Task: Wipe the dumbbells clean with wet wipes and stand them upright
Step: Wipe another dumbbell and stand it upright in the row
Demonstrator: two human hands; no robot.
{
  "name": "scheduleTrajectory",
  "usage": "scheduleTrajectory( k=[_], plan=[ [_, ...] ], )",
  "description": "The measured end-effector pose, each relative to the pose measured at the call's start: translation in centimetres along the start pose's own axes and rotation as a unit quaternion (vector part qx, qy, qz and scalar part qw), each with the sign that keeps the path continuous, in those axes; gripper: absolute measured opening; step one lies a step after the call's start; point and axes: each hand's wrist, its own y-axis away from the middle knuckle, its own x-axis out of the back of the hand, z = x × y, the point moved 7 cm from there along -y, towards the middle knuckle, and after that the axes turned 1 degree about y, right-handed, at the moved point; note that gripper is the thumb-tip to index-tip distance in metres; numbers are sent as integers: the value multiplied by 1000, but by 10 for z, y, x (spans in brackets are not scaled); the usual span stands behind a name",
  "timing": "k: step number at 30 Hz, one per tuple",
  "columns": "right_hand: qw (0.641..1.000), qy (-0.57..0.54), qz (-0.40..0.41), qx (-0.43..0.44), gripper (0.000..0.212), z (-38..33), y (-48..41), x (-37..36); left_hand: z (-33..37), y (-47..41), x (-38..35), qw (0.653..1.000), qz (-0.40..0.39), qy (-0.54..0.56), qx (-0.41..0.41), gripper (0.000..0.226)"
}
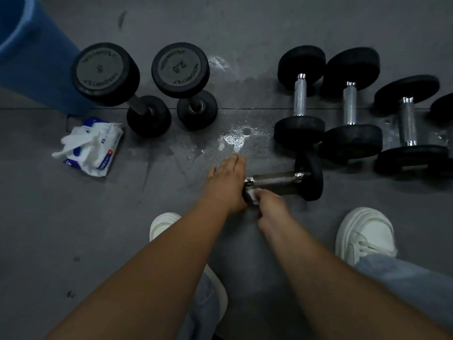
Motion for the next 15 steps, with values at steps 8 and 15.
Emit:
scheduleTrajectory(
  k=[8,15],
  plan=[
    [982,-158,-77,-75,25,22,6,-22,2,0,4,1000,3,8,0,109],
    [989,-137,-39,-27,34,14,5,-13,1,1,2,1000,4,12,1,108]
  ],
)
